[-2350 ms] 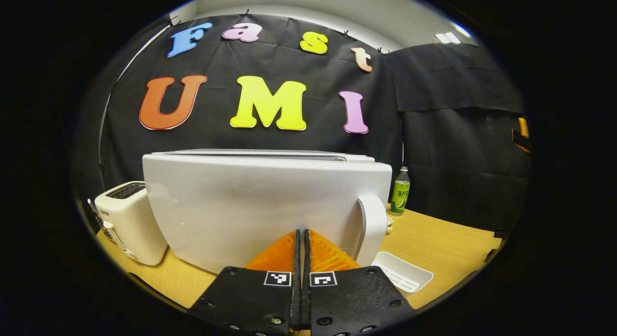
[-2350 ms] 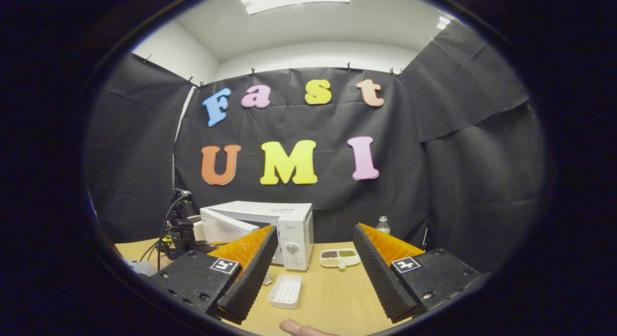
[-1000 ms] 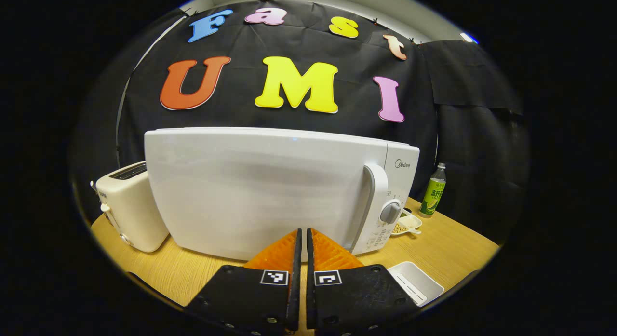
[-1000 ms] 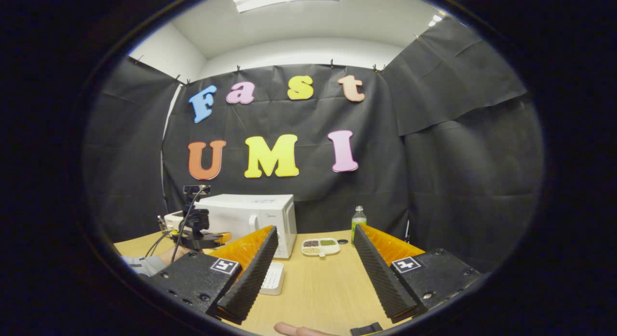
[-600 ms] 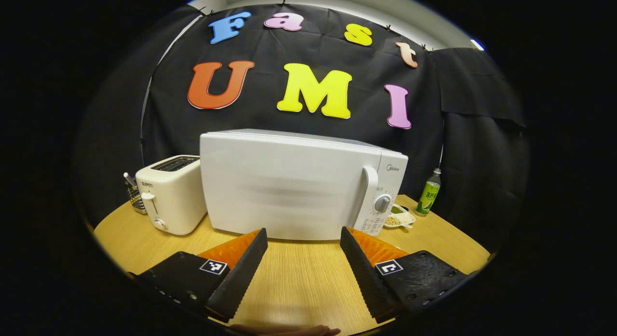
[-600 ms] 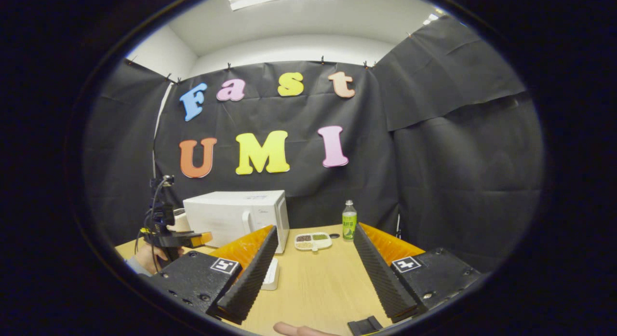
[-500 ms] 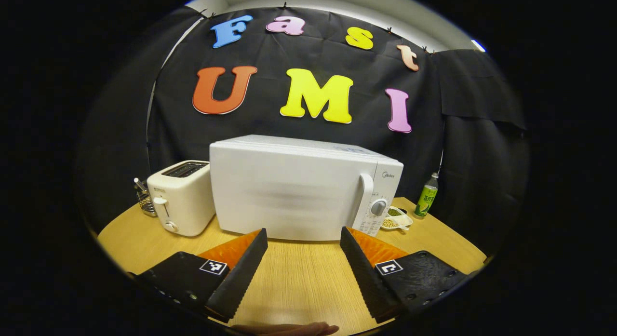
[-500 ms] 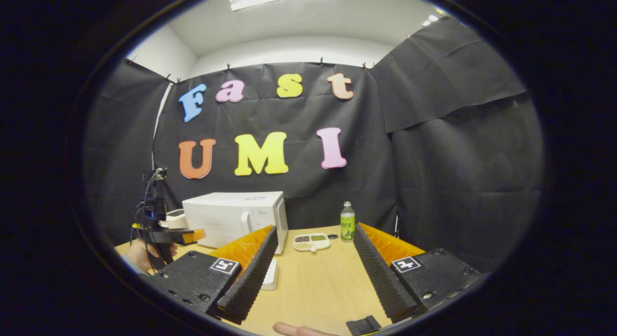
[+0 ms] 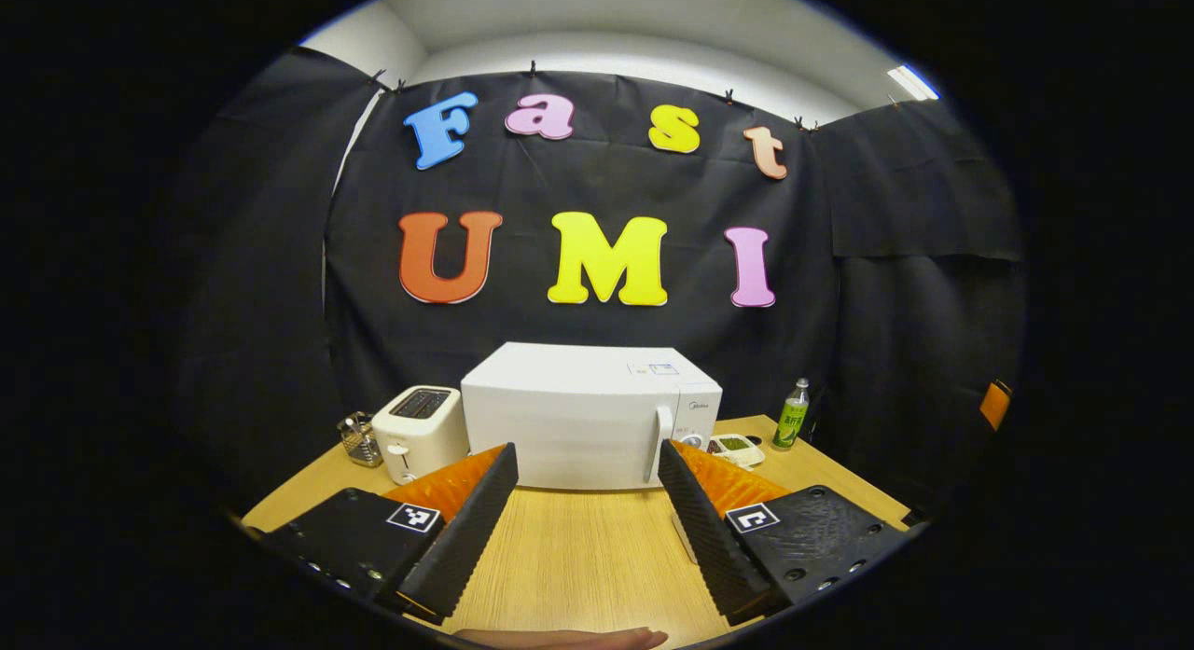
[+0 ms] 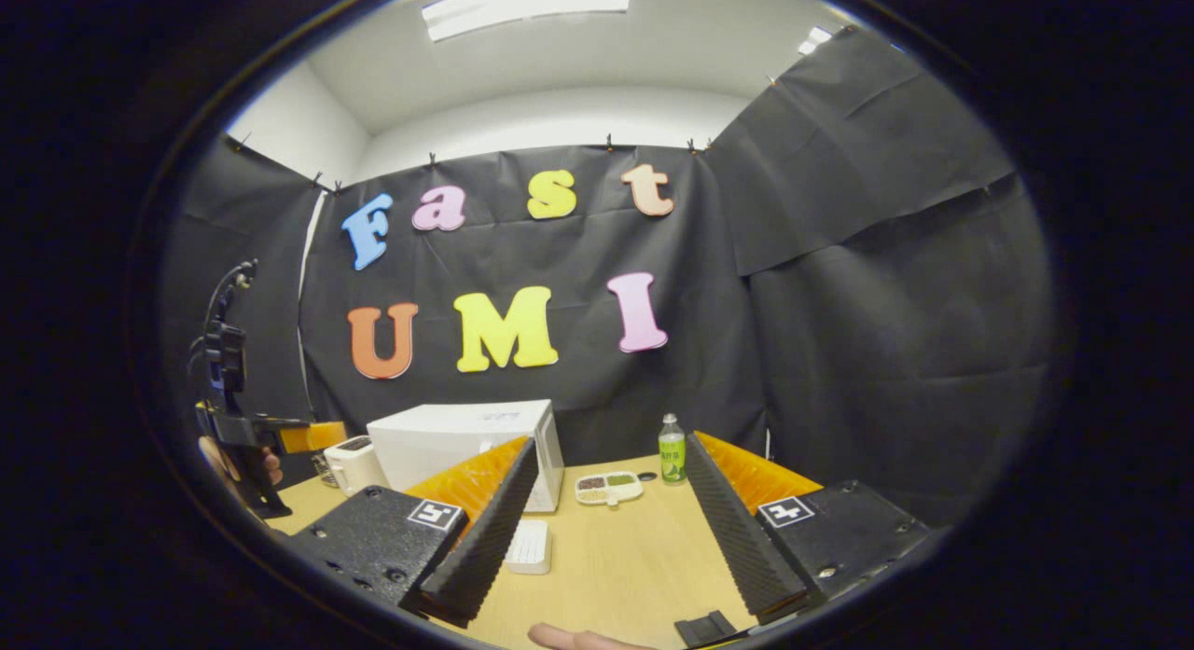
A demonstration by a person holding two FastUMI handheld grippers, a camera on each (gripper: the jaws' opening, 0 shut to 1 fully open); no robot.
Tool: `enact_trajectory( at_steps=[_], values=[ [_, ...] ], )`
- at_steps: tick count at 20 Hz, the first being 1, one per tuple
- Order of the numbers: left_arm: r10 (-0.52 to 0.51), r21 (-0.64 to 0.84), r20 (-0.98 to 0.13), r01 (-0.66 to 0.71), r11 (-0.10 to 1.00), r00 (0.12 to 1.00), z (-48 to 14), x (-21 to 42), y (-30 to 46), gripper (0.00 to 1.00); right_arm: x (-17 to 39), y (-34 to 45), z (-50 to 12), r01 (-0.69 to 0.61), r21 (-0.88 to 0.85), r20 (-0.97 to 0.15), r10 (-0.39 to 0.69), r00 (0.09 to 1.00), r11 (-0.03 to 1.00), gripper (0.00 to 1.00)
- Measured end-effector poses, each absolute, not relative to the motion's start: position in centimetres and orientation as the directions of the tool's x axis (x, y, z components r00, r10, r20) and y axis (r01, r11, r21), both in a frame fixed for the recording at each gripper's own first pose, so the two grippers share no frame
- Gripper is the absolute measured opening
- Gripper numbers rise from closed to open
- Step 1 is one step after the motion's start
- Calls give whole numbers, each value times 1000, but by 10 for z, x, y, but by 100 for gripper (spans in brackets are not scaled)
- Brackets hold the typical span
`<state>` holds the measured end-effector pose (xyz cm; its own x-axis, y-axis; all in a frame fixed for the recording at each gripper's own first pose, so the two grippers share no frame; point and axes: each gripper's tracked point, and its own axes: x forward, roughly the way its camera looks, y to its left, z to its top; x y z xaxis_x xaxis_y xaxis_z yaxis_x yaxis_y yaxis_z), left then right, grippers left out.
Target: Open the microwave oven with the left hand, put the food in, and close the microwave oven.
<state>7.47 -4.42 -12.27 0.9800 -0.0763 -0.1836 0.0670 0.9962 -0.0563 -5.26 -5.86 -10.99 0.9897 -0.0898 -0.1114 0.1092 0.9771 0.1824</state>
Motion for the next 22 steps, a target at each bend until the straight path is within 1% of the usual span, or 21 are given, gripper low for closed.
enact_trajectory(
  at_steps=[3, 4, 7, 8, 13, 15, 17, 20, 22],
  values=[
    [-38, -32, -170, 33, 999, 985, -98, 43, -34, 95, -57, -60, -90, 114, 184, -80, -101, 992, 976, 100],
    [-23, -31, -158, 18, 999, 987, -90, 33, -30, 95, -58, -59, -85, 113, 184, -72, -102, 992, 976, 91],
    [6, -26, -127, -10, 1000, 992, -75, 3, -22, 95, -61, -48, -73, 90, 177, -52, -82, 995, 980, 91],
    [18, -19, -119, -20, 1000, 993, -72, -6, -19, 95, -62, -44, -70, 79, 178, -46, -72, 996, 981, 100],
    [38, -9, -70, -39, 999, 997, -68, -49, -18, 95, -70, -27, -63, 41, 183, -22, -37, 999, 982, 100],
    [23, -13, -68, -24, 1000, 997, -71, -61, -25, 95, -72, -19, -61, 23, 179, -12, -21, 1000, 984, 100],
    [-12, -18, -66, 11, 1000, 998, -70, -65, -36, 95, -74, -12, -51, 2, 183, 19, -5, 1000, 983, 100],
    [2, -12, -48, -2, 1000, 999, -65, -67, -33, 95, -76, -11, -49, 4, 155, 37, -9, 999, 988, 99],
    [-20, 1, -48, 20, 1000, 999, -66, -68, -40, 95, -75, -11, -50, 11, 141, 35, -16, 999, 990, 100]
  ],
)
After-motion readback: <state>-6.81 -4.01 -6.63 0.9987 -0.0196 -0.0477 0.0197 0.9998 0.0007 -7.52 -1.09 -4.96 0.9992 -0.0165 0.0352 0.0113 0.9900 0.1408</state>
